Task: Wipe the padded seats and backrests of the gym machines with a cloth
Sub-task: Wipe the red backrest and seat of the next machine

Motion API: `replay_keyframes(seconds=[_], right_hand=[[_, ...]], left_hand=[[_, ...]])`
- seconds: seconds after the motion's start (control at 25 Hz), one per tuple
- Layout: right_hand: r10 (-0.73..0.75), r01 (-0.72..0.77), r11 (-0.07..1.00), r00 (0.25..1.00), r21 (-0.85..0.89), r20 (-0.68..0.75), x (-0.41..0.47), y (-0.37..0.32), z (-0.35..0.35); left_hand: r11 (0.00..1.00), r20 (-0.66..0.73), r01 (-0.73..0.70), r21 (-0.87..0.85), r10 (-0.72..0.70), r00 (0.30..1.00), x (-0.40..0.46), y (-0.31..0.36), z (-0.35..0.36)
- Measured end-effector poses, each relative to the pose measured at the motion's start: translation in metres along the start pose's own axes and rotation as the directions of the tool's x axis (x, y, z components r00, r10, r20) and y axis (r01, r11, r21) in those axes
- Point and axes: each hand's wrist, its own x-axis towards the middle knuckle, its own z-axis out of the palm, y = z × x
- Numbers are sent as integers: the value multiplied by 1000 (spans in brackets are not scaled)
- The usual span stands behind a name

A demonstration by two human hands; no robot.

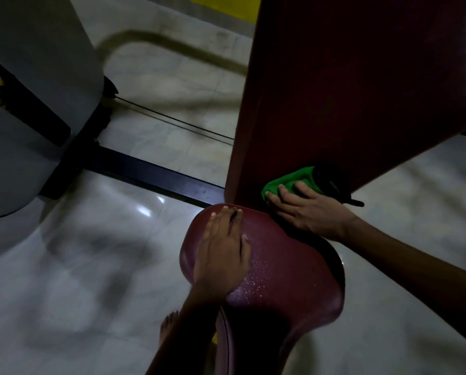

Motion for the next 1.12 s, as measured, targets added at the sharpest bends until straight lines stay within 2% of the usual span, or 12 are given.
replay_keyframes(seconds=[0.24, 0.44, 0.56, 0.68, 0.76, 0.8, 0.88, 0.92, 0.96, 1.0, 1.04, 1.12], right_hand=[[265, -271, 963, 950, -15, -164, 16, 19, -13], [93, -93, 995, 995, 29, -28, -29, -11, 9], [103, -102, 994, 995, 49, -15, -59, -18, 12], [371, -357, 917, 927, 177, -53, -64, -20, -1], [656, -618, 713, 755, 330, -4, -63, -32, -16], [795, -738, 523, 603, 426, 71, -64, -40, -24], [953, -809, -96, 94, 580, 288, -64, -57, -38], [883, -666, -442, -205, 602, 422, -62, -62, -42], [716, -420, -698, -432, 581, 548, -61, -64, -41], [537, -163, -820, -553, 549, 638, -62, -58, -41], [428, 35, -838, -578, 545, 695, -64, -50, -42], [398, 219, -790, -527, 573, 751, -73, -22, -56]], left_hand=[[999, -19, -21, 37, 22, 1000, 0, 0, -2], [999, -33, -29, 34, 31, 999, -1, 1, -2], [999, -25, -35, 31, 36, 999, 0, -1, 1], [995, -9, -102, 13, 102, 995, 1, 3, -3], [983, -40, -181, 6, 181, 983, 10, 12, -13], [974, -79, -226, -19, 224, 971, 23, 22, -22], [936, -166, -341, -81, 325, 931, 57, 52, -48], [908, -195, -411, -83, 390, 900, 76, 71, -63], [877, -218, -477, -58, 456, 863, 93, 90, -79], [846, -236, -533, -20, 514, 825, 108, 108, -94], [822, -252, -570, 22, 556, 792, 119, 123, -109], [766, -286, -631, 124, 636, 716, 132, 150, -141]])
